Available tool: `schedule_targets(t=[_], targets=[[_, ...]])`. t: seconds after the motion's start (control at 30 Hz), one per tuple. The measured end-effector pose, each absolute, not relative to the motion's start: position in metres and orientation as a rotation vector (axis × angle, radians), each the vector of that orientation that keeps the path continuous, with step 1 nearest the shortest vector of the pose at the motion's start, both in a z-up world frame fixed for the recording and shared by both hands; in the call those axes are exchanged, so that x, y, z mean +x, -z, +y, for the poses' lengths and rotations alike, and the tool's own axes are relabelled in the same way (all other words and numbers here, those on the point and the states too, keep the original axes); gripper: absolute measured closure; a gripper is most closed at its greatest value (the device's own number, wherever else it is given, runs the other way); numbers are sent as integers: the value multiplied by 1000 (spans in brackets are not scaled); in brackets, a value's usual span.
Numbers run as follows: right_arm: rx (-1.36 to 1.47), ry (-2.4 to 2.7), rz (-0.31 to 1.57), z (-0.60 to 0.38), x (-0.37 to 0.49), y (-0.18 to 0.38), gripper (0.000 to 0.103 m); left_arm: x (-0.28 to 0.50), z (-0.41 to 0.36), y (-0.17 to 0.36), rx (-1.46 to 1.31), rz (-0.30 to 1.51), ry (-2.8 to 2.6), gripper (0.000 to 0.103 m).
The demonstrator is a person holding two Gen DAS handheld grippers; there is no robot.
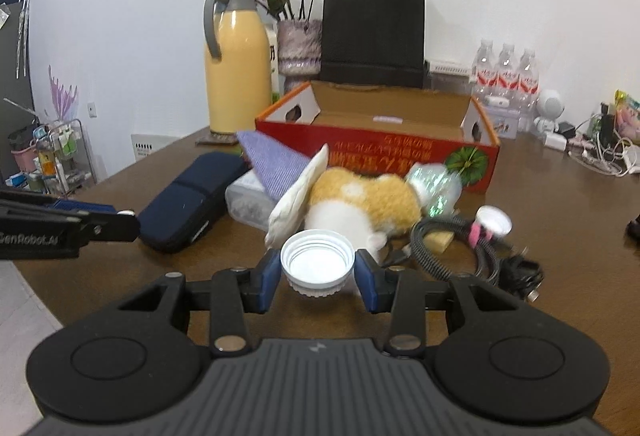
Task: Organize objects
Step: 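Carry the cap into the cardboard box and open the left gripper while the right gripper drops its cap there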
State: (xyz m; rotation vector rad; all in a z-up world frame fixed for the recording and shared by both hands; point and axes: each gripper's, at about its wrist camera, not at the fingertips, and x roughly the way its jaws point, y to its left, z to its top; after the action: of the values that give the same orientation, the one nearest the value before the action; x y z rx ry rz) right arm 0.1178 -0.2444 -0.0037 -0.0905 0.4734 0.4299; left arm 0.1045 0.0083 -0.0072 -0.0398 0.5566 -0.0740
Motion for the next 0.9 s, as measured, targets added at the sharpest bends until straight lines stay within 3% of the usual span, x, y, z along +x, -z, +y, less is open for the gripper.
schedule_targets(t=[0.53, 0.9], targets=[[-111, -388, 367, -253, 192, -40, 63, 192, -26, -32, -17, 470, 90, 76], [-111, -375, 359, -256, 276, -41, 63, 281, -35, -38, -30, 445, 79, 76]])
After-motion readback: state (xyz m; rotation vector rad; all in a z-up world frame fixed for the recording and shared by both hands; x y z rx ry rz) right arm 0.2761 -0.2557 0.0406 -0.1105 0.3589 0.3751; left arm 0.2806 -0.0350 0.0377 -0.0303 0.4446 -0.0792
